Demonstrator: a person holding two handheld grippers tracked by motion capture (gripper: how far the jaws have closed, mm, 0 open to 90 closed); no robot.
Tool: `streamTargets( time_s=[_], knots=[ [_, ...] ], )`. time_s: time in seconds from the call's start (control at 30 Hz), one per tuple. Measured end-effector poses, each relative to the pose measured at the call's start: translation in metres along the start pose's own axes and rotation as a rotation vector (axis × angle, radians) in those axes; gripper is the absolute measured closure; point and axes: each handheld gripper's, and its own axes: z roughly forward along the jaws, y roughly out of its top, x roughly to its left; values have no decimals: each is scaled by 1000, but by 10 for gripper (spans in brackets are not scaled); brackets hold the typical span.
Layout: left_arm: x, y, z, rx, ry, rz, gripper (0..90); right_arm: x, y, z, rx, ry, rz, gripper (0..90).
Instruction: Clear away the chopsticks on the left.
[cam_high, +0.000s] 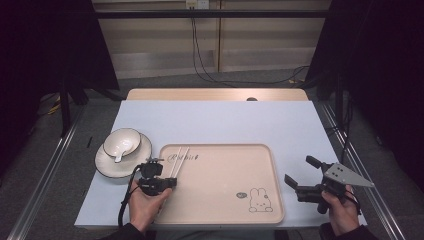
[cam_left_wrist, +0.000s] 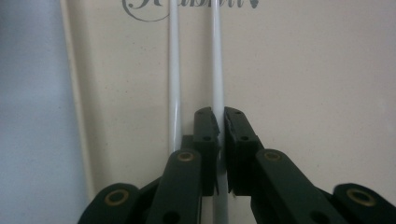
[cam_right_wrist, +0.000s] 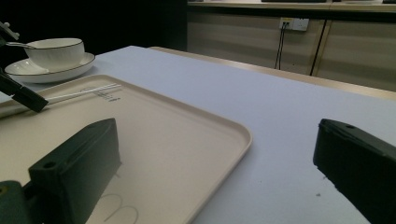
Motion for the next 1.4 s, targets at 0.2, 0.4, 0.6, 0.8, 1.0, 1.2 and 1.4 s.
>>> streamTargets(
  time_s=[0.2, 0.4, 0.6, 0.8, 1.0, 1.2, 1.4],
  knots=[
    [0, 0, 0, 5, -6, 12, 825, 0, 0, 0, 0, 1, 2, 4],
    [1, 1, 0, 7, -16, 20, 819, 0, 0, 0, 1, 2, 1, 4],
    [3, 3, -4, -11, -51, 47, 747, 0, 0, 0, -1, 2, 2, 4],
    [0, 3, -17, -79, -138, 133, 584, 0, 0, 0, -2, 1, 1, 4],
    [6, -1, -38, -261, -194, 282, 282, 0, 0, 0, -6, -6, 8, 4],
    [24, -15, -61, -407, -186, 423, 109, 0, 0, 0, -2, -4, 5, 4],
    [49, -28, -78, -469, -179, 406, 28, 0, 0, 0, -6, -11, 5, 4]
  ],
)
